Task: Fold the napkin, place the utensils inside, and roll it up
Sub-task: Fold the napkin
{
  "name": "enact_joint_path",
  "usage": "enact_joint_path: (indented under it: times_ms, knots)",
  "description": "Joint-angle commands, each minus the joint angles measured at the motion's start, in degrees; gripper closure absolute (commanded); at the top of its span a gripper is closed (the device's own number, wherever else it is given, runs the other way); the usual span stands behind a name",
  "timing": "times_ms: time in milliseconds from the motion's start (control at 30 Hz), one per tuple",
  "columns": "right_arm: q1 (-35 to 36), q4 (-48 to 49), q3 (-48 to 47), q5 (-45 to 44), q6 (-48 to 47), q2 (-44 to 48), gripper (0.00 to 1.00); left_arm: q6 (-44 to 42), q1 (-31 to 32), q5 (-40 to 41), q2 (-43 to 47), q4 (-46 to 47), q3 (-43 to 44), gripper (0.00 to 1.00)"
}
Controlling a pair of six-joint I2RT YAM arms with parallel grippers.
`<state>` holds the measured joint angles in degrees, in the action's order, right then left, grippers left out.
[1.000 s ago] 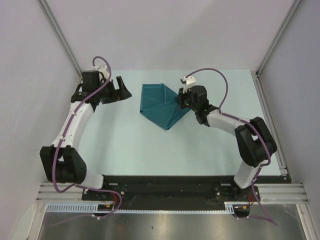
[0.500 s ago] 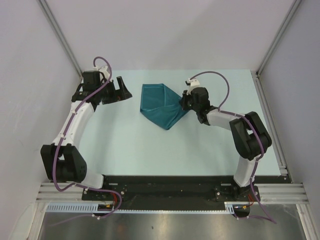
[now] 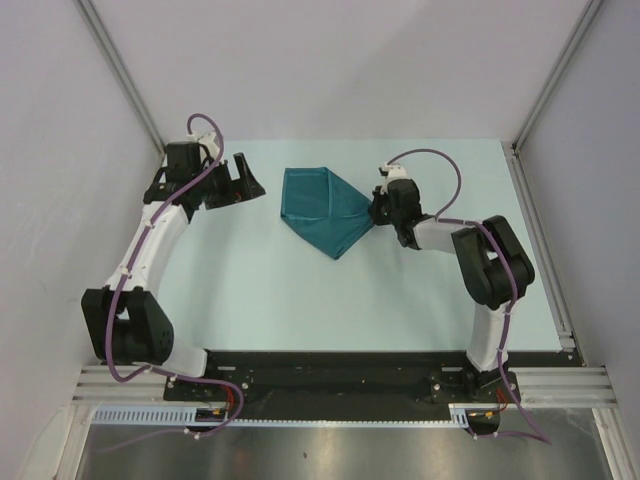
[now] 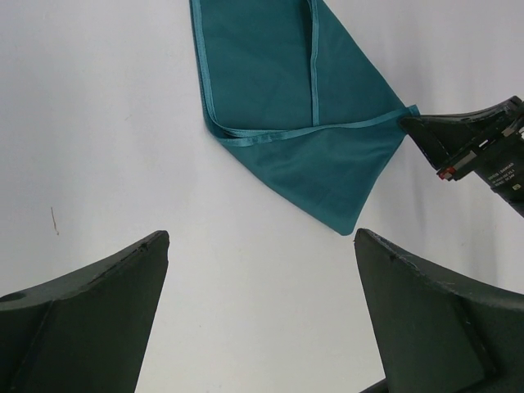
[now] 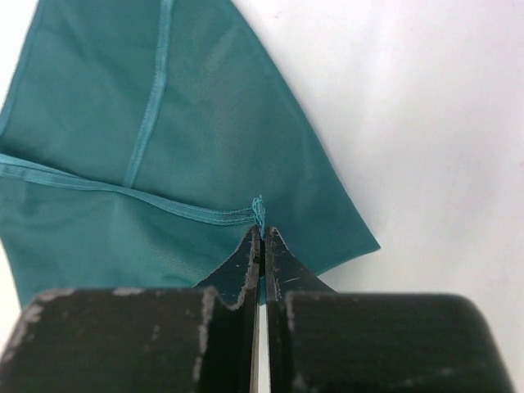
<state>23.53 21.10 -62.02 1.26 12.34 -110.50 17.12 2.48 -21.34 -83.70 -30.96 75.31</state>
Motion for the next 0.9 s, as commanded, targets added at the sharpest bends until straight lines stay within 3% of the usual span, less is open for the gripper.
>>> enact_joint_path:
  times_ms: [0, 367, 467, 500, 600, 867]
  knots:
    - [-0.24, 1.75, -0.82, -3.80, 1.55, -0.33, 1.00, 0.80, -0.46, -1.25, -0.23, 1.78, -0.43, 0.00]
    - [-0.24, 0.69, -0.38, -7.41, 3.39, -0.51, 1.00, 0.89, -0.46, -1.60, -0.23, 1.96, -0.43, 0.00]
    - [-0.15, 0.69, -0.99, -6.10, 2.87, -0.68, 0.85, 0.98, -0.37, -2.03, -0.23, 1.96, -0.43, 0.00]
    - [-0.24, 0.43, -1.35, -5.92, 2.87, -0.60, 0.64, 1.07, -0.37, -2.30, -0.23, 1.96, -0.60, 0.00]
    - [-0.59, -0.27, -1.35, -4.60, 3.91, 1.07, 0.45, 1.07, -0.11, -2.47, -0.32, 2.04, -0.60, 0.00]
    - [-4.62, -2.82, 0.67, 5.57, 10.41, 6.87, 0.36, -0.16, 4.01, 0.51, -0.06, 2.22, -1.04, 0.00]
